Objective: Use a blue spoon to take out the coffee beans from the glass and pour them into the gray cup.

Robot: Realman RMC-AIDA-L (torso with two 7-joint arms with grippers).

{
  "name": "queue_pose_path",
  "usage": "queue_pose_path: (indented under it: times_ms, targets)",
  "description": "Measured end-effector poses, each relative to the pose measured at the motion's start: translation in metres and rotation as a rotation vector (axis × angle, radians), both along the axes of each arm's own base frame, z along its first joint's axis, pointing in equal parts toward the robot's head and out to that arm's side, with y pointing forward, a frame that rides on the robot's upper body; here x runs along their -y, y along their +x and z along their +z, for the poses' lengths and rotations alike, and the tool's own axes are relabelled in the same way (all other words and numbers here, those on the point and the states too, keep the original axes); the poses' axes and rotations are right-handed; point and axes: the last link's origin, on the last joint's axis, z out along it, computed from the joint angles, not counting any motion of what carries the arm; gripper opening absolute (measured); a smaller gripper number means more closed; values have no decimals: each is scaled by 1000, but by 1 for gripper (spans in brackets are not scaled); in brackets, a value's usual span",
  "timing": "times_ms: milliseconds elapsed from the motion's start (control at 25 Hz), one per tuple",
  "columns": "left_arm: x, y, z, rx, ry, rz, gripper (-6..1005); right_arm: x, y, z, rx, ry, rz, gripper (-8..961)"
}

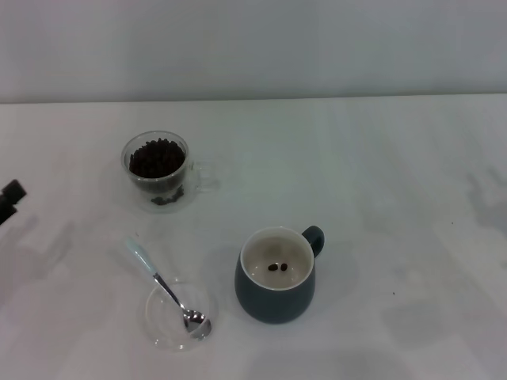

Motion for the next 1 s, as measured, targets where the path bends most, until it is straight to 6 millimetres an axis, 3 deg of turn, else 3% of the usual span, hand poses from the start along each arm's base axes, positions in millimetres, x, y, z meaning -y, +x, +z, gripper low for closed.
queue_pose_path:
  times_ms: [440,600,1000]
  targets:
    - [26,-21,-5,-149,355,27,720,8,-8,-17,59,-91,64,393]
    - [24,-24,-16,-223,431,74,727,11,-12,-26,79,-138,96,393]
    - [26,-37,-6,-308,566,185,727,2,-30,-41,203,-152,179,393]
